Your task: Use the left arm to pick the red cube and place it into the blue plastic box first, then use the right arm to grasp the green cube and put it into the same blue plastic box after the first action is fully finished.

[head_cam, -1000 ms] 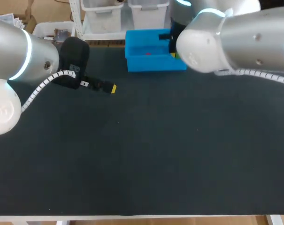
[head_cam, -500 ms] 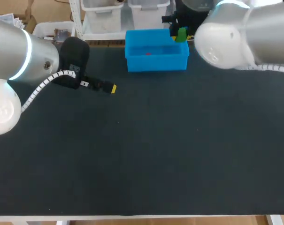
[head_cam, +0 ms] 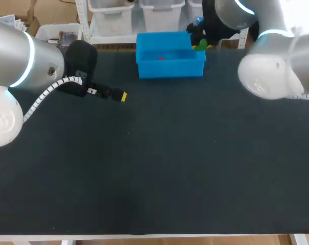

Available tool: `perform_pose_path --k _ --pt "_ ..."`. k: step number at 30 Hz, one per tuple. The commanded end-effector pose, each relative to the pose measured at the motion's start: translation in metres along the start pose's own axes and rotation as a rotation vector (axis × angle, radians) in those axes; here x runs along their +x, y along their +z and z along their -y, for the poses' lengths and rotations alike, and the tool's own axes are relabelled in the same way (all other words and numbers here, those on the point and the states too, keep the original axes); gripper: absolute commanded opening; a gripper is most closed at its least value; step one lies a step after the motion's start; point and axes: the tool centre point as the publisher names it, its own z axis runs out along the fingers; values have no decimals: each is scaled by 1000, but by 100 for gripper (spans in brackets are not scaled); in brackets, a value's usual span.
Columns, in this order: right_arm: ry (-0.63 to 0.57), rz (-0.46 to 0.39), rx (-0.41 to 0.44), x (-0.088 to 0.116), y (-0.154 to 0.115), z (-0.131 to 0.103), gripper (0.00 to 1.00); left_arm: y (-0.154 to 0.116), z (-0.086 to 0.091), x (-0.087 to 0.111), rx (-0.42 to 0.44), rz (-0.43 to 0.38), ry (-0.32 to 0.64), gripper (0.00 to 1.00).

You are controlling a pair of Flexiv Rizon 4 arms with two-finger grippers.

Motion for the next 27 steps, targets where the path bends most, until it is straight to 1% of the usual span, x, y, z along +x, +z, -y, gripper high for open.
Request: perform_pose_path --k 1,7,11,27 --pt "1 52 -5 1 5 2 0 1 -3 0 12 3 3 100" --pt "4 44 -21 -6 16 6 0 1 -3 0 12 3 3 100" --pt "3 35 -29 -14 26 8 0 1 -3 0 12 3 3 100" --pt "-14 24 -68 -64 90 10 0 1 -3 0 12 3 3 100"
